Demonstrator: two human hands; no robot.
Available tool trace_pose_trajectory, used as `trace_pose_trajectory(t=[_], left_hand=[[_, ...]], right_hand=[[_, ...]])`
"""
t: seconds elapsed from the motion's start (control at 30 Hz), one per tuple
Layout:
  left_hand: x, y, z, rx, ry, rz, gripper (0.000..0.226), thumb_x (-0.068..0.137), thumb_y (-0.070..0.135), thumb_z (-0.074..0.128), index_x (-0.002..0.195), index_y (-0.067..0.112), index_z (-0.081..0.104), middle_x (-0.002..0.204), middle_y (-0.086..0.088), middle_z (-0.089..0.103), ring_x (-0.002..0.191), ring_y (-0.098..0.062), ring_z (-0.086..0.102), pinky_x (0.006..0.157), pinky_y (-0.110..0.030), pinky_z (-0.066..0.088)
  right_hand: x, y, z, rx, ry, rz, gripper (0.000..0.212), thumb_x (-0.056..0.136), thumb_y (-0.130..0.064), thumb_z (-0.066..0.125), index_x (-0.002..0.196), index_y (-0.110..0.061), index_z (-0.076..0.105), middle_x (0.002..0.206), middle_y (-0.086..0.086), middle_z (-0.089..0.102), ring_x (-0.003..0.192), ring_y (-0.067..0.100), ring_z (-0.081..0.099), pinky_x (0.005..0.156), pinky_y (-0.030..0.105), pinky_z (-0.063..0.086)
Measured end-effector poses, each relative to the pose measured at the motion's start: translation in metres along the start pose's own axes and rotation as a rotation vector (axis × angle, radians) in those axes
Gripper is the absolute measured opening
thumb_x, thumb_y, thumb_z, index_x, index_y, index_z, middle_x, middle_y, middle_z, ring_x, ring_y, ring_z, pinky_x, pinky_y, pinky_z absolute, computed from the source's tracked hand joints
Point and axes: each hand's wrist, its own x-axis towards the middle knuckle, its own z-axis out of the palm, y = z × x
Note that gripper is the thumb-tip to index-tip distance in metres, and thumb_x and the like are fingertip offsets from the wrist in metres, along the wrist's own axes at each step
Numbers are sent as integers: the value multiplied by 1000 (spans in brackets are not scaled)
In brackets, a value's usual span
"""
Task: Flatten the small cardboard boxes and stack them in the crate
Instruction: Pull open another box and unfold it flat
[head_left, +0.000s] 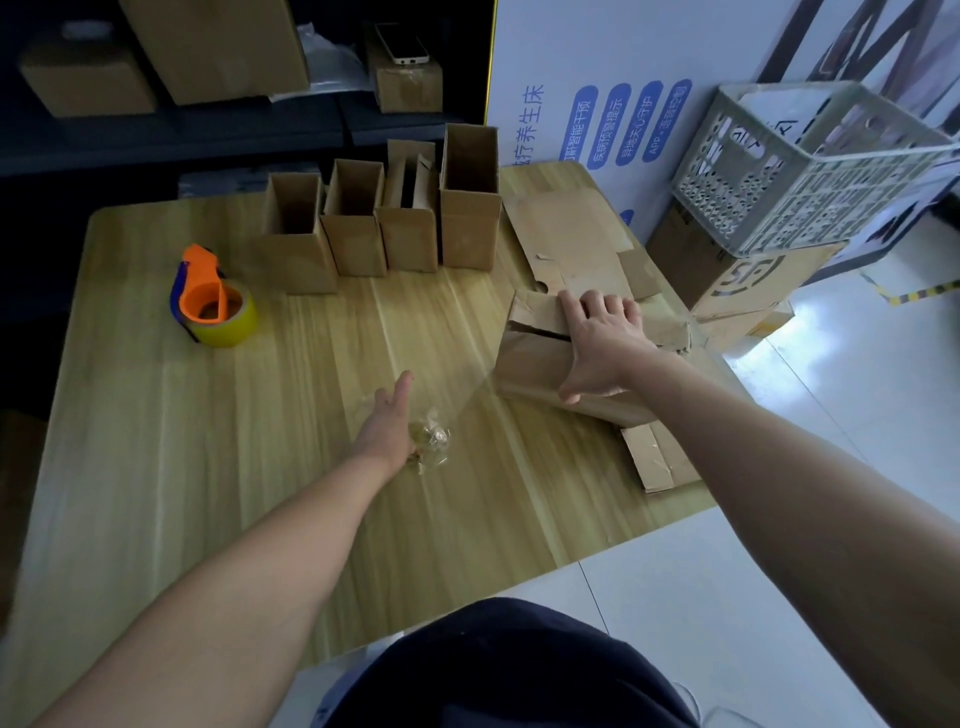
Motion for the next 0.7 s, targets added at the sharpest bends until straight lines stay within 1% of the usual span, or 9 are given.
trace_pose_trajectory(t=[0.07, 0.13, 0.17, 0.23, 0.33, 0.4, 0.47, 0.6, 0.7], left_hand=[[1, 5, -3, 30, -30, -25, 92, 86, -4, 52, 148, 37, -2, 148, -14, 20, 72, -11, 52, 71, -28, 40], [1, 10, -5, 116, -59, -26, 101, 82, -8, 55, 148, 39, -5, 155, -17, 7, 102, -27, 57, 80, -30, 44], [1, 11, -8, 152, -74, -36, 104, 81, -5, 61, 148, 39, -5, 156, -19, 0, 114, -32, 54, 87, -32, 44], [1, 7, -17, 192, -96, -100, 110, 76, 12, 77, 150, 33, -1, 155, -22, -4, 123, -36, 49, 97, -36, 42], [0, 7, -25, 172, -128, -99, 105, 71, 18, 82, 147, 20, 10, 153, -24, 7, 125, -40, 45, 101, -42, 41], [-1, 12, -23, 114, -130, -72, 88, 70, 10, 81, 136, 13, 23, 144, -21, 27, 115, -38, 52, 93, -42, 46], [0, 15, -22, 61, -135, -82, 82, 69, 9, 82, 132, 14, 30, 137, -15, 37, 110, -32, 55, 85, -36, 46], [1, 13, -34, -70, -225, -137, 86, 63, 19, 87, 134, 22, 38, 133, -10, 41, 102, -21, 50, 80, -28, 41], [3, 25, -48, 39, -242, -146, 88, 67, 24, 84, 140, 18, 35, 138, -13, 39, 114, -28, 52, 87, -32, 44]], right_hand=[[0, -1, -1, -5, -3, 10, 128, 52, -52, 80, 148, -18, 1, 137, 12, 28, 128, 34, 25, 114, 50, 14], [-1, -1, 0, -9, -3, 12, 128, 53, -51, 80, 148, -18, 1, 137, 12, 28, 128, 33, 25, 114, 50, 13], [-1, -2, 0, -10, -1, 11, 128, 53, -50, 80, 148, -18, 1, 137, 12, 28, 128, 33, 24, 114, 51, 13], [-2, -3, 2, -12, 0, 10, 128, 53, -50, 80, 148, -18, 0, 138, 12, 27, 129, 33, 24, 114, 51, 11], [-2, -3, 3, -15, 3, 14, 129, 53, -51, 80, 148, -18, -1, 138, 12, 26, 129, 34, 23, 114, 52, 11], [-2, -3, 3, -12, -4, 16, 129, 53, -51, 80, 148, -19, -1, 139, 12, 26, 130, 34, 23, 115, 52, 11], [-1, -3, 3, -12, -3, 21, 129, 53, -51, 80, 148, -19, -1, 139, 12, 26, 130, 33, 23, 115, 52, 11], [-1, -3, 5, -11, 1, 26, 128, 51, -50, 79, 147, -19, 0, 137, 12, 28, 129, 34, 23, 114, 51, 10], [0, -2, 6, -9, 8, 25, 130, 51, -50, 80, 148, -20, -1, 138, 11, 27, 130, 34, 23, 115, 52, 9]])
